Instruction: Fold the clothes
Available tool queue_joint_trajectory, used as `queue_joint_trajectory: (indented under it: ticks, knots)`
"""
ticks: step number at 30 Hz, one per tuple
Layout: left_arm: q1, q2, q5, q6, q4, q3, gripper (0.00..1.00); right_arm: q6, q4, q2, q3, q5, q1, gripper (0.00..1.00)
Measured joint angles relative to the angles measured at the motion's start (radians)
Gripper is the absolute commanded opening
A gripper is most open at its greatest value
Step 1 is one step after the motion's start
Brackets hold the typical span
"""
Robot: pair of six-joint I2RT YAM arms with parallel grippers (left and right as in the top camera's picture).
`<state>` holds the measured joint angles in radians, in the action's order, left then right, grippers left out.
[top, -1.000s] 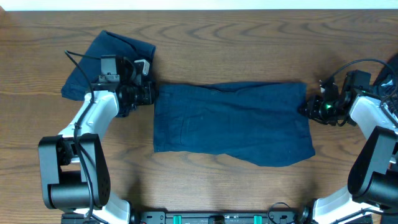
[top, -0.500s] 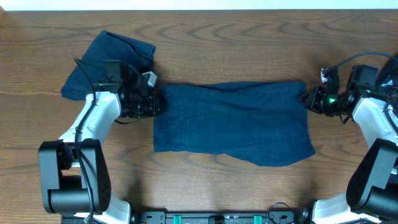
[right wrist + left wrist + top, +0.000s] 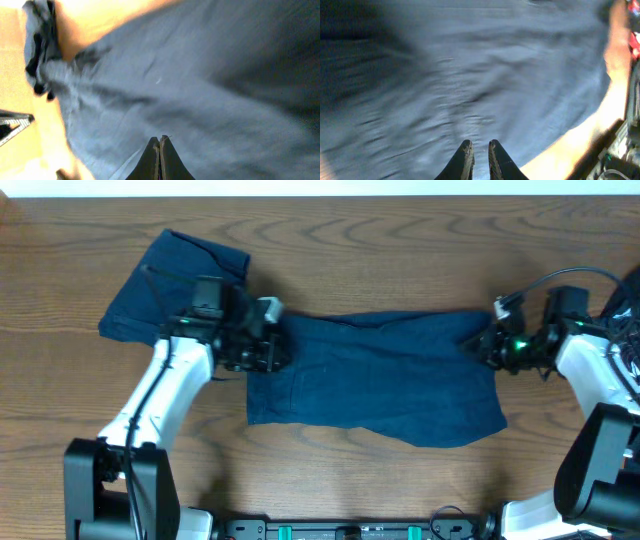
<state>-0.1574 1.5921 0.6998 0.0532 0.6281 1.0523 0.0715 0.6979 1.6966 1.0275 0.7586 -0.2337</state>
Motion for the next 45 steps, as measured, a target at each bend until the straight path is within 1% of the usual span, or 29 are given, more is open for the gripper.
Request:
queue_joint_trajectory:
  ticks: [4, 8, 12, 16, 19, 23, 27, 31, 34, 38, 41, 42, 45]
  knots:
    - [-0.113, 0.007, 0.006, -0.004, -0.042, 0.0, 0.11, 0.004, 0.016, 0.0, -0.01, -0.018, 0.109, 0.01]
    - [-0.206, 0.05, 0.01, -0.023, -0.099, 0.0, 0.11, 0.045, -0.061, 0.0, -0.061, -0.039, 0.237, 0.01]
    - [-0.244, 0.143, 0.011, -0.066, -0.128, 0.0, 0.12, 0.164, -0.121, 0.0, -0.131, -0.131, 0.344, 0.01]
    - [-0.256, 0.256, 0.012, -0.094, -0.08, 0.0, 0.11, 0.304, -0.142, 0.0, -0.207, -0.286, 0.4, 0.01]
    - [-0.256, 0.313, 0.01, -0.102, -0.013, -0.001, 0.1, 0.401, -0.139, -0.016, -0.236, -0.351, 0.404, 0.01]
    - [-0.24, 0.317, -0.039, -0.103, 0.095, 0.0, 0.1, 0.474, -0.088, -0.033, -0.243, -0.384, 0.368, 0.01]
    - [-0.18, 0.294, -0.134, -0.102, 0.192, 0.002, 0.1, 0.503, -0.014, -0.038, -0.239, -0.402, 0.247, 0.01]
    - [-0.083, 0.258, -0.23, -0.095, 0.248, 0.002, 0.09, 0.476, 0.025, -0.039, -0.237, -0.402, 0.096, 0.01]
    - [-0.005, 0.196, -0.29, -0.08, 0.263, 0.001, 0.1, 0.402, 0.056, -0.036, -0.232, -0.397, 0.016, 0.01]
    - [0.054, 0.066, -0.314, -0.071, 0.266, 0.001, 0.1, 0.29, 0.128, -0.024, -0.189, -0.386, -0.055, 0.01]
    - [0.053, -0.042, -0.273, -0.068, 0.217, 0.003, 0.1, 0.176, 0.136, -0.026, -0.132, -0.27, -0.074, 0.01]
    - [0.047, -0.072, -0.249, -0.066, 0.186, 0.003, 0.1, 0.127, 0.129, -0.03, -0.11, -0.196, -0.074, 0.01]
    - [0.006, -0.138, -0.17, -0.06, 0.071, 0.008, 0.1, 0.054, 0.069, -0.058, -0.082, -0.018, -0.065, 0.01]
